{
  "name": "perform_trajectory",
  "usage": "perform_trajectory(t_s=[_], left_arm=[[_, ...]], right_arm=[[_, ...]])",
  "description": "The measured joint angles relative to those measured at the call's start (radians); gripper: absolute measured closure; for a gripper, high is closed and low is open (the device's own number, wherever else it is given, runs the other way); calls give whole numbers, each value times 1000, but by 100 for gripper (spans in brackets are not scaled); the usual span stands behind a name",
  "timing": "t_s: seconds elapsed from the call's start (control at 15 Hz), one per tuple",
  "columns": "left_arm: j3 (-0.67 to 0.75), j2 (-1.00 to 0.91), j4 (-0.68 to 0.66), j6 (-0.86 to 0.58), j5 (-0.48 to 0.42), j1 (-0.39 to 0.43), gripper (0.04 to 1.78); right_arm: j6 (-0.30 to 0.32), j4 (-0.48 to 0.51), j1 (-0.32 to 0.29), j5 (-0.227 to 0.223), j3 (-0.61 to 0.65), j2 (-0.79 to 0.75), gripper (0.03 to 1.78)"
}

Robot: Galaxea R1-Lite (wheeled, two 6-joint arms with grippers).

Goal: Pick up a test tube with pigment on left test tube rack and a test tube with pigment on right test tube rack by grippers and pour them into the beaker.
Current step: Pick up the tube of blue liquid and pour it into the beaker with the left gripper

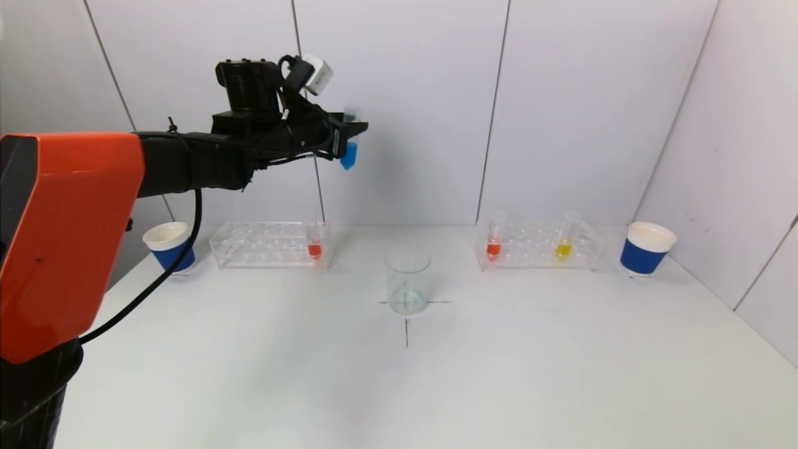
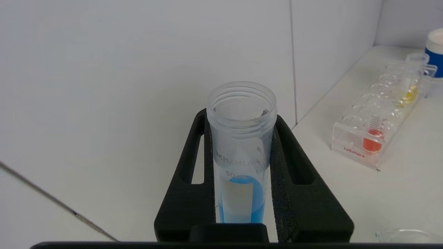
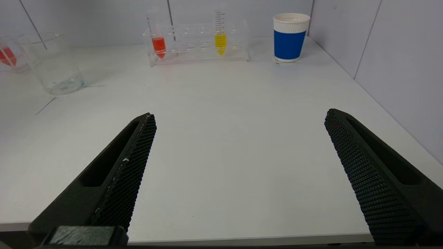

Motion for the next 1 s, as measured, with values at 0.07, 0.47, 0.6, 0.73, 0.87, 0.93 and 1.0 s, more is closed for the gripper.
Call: perform_trajectory(t_s=[0.07,0.47,0.6,0.73,0.87,0.93,1.0], left_arm=[[-2,17,0,45,-42,-1,135],[-4,75,-3,256,-271,-1,135],[0,80,-1,345,-349,-1,135],[7,85,1,411,-407,-1,135],[18,90,5,480,-435,-7,135],[29,91,6,516,-438,-16,135],[41,92,6,551,-440,-26,135]], right_arm=[[1,0,0,0,0,0,4],[0,0,0,0,0,0,4],[0,0,0,0,0,0,4],[0,0,0,0,0,0,4],[0,0,0,0,0,0,4],[0,0,0,0,0,0,4],[0,0,0,0,0,0,4]])
